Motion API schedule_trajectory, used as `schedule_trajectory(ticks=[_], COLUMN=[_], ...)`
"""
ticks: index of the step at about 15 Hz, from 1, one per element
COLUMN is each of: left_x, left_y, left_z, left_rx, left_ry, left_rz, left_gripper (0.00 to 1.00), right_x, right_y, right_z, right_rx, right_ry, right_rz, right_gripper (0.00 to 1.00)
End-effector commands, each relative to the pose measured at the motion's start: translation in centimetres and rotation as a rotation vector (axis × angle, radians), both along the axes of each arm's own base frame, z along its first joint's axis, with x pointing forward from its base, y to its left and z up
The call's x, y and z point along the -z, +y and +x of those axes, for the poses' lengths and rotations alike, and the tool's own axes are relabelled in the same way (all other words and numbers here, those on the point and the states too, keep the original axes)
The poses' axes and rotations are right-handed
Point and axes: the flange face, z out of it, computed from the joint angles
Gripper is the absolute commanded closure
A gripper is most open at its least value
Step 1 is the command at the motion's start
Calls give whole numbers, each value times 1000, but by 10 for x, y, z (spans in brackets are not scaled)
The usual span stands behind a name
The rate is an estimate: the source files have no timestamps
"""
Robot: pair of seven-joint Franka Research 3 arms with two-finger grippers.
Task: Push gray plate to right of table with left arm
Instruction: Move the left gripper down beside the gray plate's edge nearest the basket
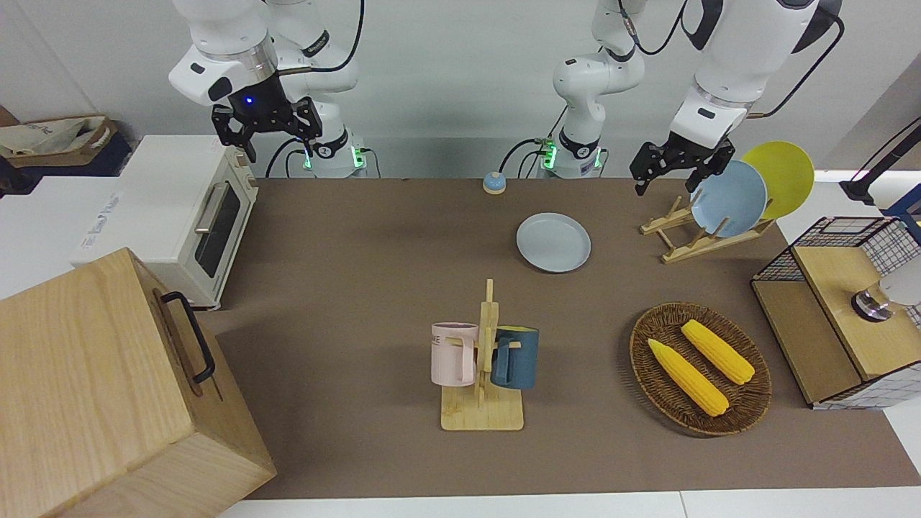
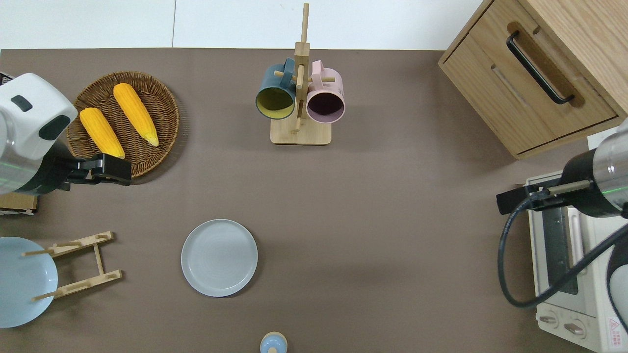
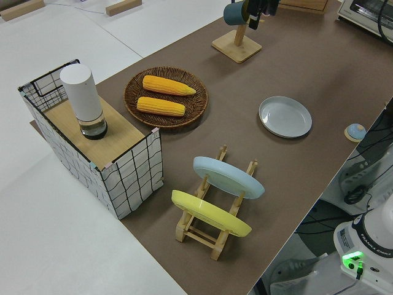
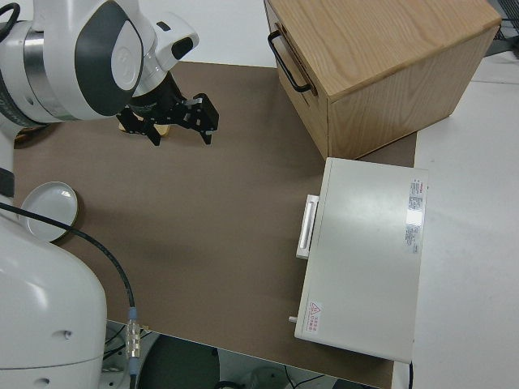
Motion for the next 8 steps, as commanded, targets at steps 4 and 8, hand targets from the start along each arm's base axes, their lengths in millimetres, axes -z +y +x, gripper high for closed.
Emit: schedule_trajectory(ticks=[4,8], left_x=[8,12], left_y=[-8,-11], left_z=[-24,-39], left_rx=[-10,-9], left_ry=[53,60], left_rz=[38,33], left_gripper=[5,5], right_x=[-4,-4], right_y=[-2,-2], right_z=[-2,-2], right_rx=[16,16], right_ry=[2,2], right_rz=[4,4], right_gripper=[17,17])
